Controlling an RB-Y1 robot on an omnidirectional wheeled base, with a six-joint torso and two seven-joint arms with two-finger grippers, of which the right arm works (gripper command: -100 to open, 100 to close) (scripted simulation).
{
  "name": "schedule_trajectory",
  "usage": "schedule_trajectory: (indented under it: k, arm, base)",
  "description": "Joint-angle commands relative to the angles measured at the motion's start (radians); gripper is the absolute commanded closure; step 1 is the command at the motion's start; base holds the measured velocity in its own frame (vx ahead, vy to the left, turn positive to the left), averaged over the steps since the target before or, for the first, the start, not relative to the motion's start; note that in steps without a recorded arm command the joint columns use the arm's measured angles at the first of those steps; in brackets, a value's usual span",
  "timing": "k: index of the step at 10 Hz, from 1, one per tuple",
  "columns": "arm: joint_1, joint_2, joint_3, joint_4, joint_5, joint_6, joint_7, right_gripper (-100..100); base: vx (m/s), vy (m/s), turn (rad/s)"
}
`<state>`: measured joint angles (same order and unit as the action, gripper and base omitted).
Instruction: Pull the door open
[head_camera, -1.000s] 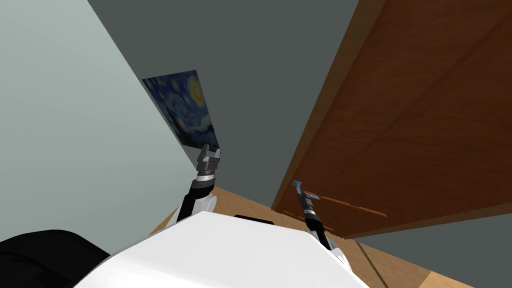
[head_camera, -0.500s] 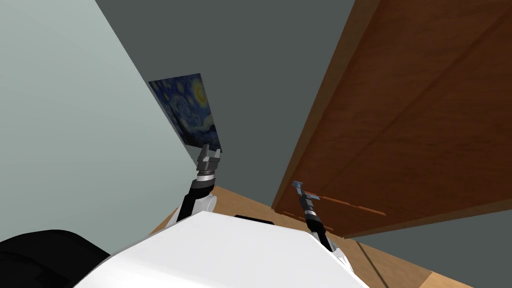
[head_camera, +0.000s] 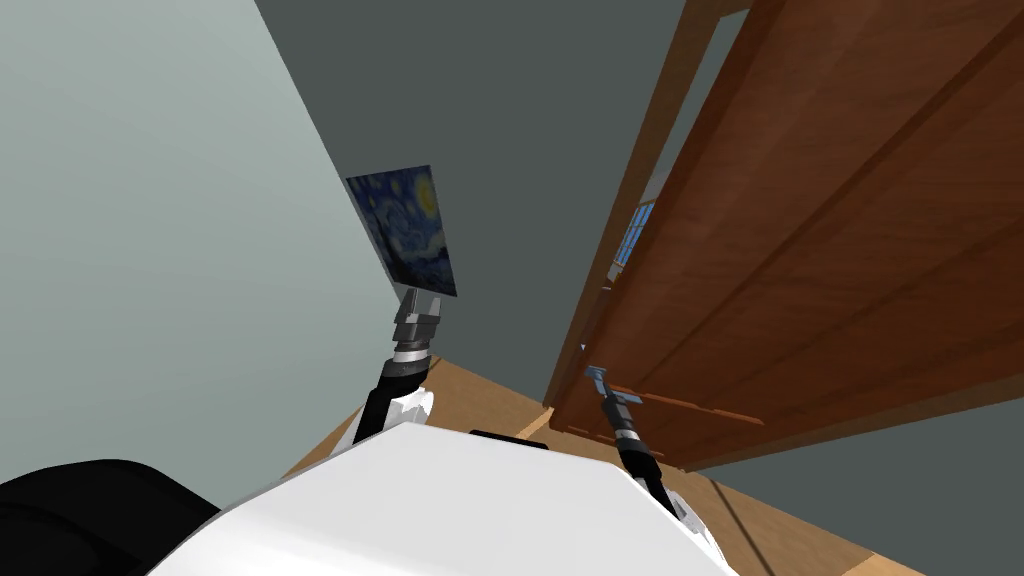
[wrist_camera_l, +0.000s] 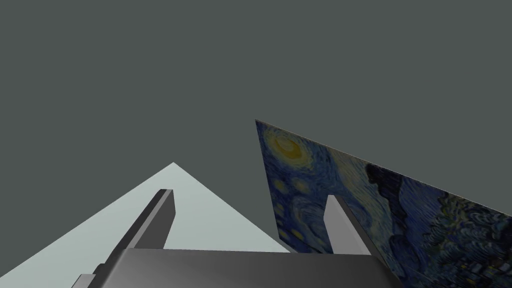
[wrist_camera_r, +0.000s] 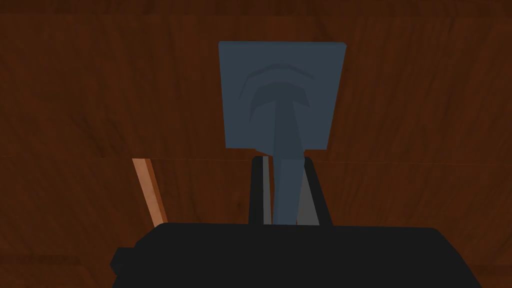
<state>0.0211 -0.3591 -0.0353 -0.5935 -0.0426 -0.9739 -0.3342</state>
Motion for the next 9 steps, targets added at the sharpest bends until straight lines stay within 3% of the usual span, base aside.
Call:
schedule_trajectory:
  k: [1,4,5,9]
  arm:
    - [0.001,-0.017,0.014,0.021,0.009,-0.033,-0.023,100]
    - [0.023,-0.044,0.039,0.019,0.025,-0.063,-0.060,100]
    - [0.018,-0.037,0.035,0.013,0.023,-0.051,-0.051,100]
    - [0.054,-0.067,0.055,0.035,0.033,-0.121,-0.085,100]
  base:
    - [-0.156,-0.054,0.105]
    - [-0.209,-0.055,0.108]
    - [-0.092,0.003,0.003]
    - [-0.209,-0.080,0.179]
